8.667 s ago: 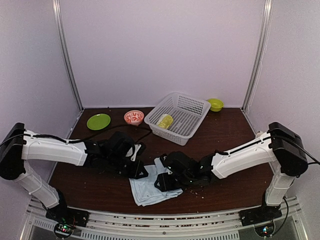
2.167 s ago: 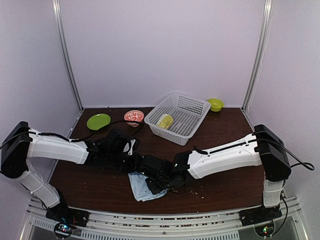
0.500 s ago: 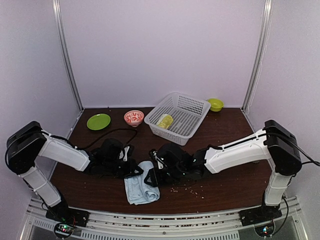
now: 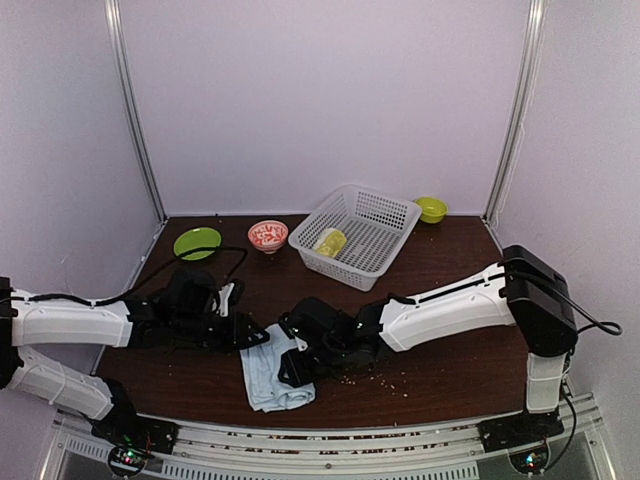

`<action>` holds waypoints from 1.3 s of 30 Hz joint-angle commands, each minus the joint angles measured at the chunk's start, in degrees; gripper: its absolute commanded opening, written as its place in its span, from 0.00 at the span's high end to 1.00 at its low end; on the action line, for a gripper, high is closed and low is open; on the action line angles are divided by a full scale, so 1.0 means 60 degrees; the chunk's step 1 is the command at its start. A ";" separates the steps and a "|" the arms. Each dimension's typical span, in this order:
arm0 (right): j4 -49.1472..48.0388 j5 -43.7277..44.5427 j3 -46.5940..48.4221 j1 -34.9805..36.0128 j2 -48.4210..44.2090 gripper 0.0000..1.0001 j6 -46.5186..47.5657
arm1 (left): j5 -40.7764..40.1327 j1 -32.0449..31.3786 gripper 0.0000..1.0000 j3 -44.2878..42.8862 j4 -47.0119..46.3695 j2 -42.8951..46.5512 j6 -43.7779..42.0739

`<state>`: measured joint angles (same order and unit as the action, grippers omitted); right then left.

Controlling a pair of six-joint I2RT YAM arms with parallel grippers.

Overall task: Roll the towels
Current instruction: Roll the towel at the center of the board.

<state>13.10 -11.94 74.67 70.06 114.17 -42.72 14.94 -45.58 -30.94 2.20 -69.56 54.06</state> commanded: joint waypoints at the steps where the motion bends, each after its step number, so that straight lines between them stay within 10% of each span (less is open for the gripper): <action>1: 0.0605 0.0204 0.0194 0.0154 0.0425 0.54 0.0219 | -0.0187 0.0031 0.67 -0.0523 0.0271 -0.0279 -0.0242; 22: -0.0325 0.0166 -0.1221 0.0078 -0.1585 0.38 -0.0081 | 0.0183 0.0023 1.00 -0.0629 -0.1992 -0.3406 0.0024; 39: -0.7893 -0.2147 -0.4432 -0.1020 -0.0915 0.35 -0.4881 | -0.0670 0.0024 1.00 0.0578 -0.1843 -0.2321 -0.0090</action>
<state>-20.21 -21.50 49.08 64.18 105.30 -62.67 13.23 -45.58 -29.87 -10.28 -84.44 54.11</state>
